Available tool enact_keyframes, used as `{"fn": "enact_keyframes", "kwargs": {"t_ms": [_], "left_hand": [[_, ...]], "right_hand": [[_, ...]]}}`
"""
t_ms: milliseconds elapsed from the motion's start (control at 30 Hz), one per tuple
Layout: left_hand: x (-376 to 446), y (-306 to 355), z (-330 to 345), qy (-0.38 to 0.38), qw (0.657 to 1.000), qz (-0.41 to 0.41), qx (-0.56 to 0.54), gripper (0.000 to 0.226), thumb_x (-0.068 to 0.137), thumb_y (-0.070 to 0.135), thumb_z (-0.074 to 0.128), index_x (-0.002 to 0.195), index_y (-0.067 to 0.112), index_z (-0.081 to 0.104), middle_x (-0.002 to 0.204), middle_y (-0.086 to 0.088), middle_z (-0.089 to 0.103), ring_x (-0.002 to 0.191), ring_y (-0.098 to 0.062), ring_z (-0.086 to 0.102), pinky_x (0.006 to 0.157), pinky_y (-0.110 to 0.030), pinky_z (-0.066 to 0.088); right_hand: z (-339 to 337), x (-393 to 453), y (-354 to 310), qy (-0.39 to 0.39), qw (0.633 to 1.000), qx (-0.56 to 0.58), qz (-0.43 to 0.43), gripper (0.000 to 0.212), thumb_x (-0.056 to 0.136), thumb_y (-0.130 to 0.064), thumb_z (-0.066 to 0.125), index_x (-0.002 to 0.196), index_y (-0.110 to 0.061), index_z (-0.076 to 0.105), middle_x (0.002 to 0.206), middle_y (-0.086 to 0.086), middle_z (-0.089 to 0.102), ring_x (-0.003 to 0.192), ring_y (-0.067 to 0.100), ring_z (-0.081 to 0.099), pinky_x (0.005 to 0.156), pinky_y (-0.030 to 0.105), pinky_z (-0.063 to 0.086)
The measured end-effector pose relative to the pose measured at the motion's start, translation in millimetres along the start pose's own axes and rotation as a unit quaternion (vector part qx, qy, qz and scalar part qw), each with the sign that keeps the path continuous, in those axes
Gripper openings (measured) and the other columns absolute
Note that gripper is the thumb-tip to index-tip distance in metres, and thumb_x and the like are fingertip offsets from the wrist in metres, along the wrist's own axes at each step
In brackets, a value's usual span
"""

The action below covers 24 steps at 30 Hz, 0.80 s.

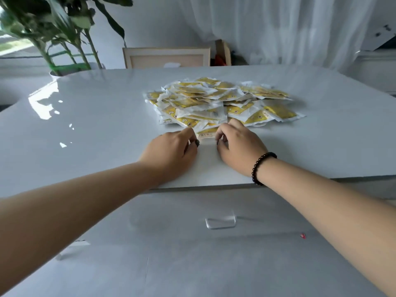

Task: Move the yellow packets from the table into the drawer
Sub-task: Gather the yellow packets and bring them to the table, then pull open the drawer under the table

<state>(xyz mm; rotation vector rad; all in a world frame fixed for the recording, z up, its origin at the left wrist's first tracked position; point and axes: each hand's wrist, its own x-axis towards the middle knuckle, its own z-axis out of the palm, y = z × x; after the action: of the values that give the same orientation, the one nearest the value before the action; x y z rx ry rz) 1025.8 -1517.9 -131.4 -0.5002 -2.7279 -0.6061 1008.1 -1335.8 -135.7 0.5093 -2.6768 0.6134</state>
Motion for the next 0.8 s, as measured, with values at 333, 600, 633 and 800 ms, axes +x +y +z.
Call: {"fn": "enact_keyframes", "kwargs": {"t_ms": [333,600,633,800], "left_hand": [[-55.7,9.3,-13.7,-0.004,1.0,0.015,0.02,0.015,0.093,0.022,0.045,0.103,0.019,0.055,0.09,0.008,0.045,0.087,-0.021,0.049,0.07,-0.031,0.038],[-95.4,8.7,-39.5,-0.043,0.994,0.082,0.062,0.026,0.08,0.03,0.043,0.101,0.019,0.054,0.1,0.003,0.051,0.096,-0.022,0.049,0.076,-0.036,0.046],[-97.7,7.5,-42.6,-0.058,0.992,0.089,0.073,0.027,0.079,0.03,0.045,0.102,0.02,0.055,0.104,0.003,0.05,0.098,-0.022,0.048,0.077,-0.035,0.045],[-101.0,13.7,-53.3,-0.094,0.984,0.107,0.103,0.024,0.086,0.021,0.053,0.11,0.021,0.058,0.115,0.0,0.048,0.108,-0.021,0.046,0.084,-0.032,0.043]], "right_hand": [[-8.6,-68.6,-13.9,0.073,0.995,-0.071,-0.013,0.013,0.083,-0.009,0.047,0.087,-0.009,0.06,0.091,0.009,0.054,0.075,0.031,0.056,0.061,0.032,0.044],[-12.4,-111.9,-27.0,0.046,0.968,-0.073,-0.234,0.017,0.074,-0.009,0.045,0.087,-0.01,0.056,0.09,0.009,0.051,0.074,0.025,0.05,0.064,0.033,0.043],[-4.9,-124.0,-25.7,0.012,0.959,-0.083,-0.273,0.018,0.073,-0.008,0.045,0.086,-0.011,0.057,0.089,0.007,0.051,0.072,0.023,0.048,0.063,0.031,0.042],[41.3,-158.9,-9.3,-0.16,0.976,-0.055,-0.14,0.037,0.07,0.003,0.05,0.103,-0.013,0.057,0.097,0.005,0.055,0.084,0.027,0.057,0.068,0.031,0.049]]}}
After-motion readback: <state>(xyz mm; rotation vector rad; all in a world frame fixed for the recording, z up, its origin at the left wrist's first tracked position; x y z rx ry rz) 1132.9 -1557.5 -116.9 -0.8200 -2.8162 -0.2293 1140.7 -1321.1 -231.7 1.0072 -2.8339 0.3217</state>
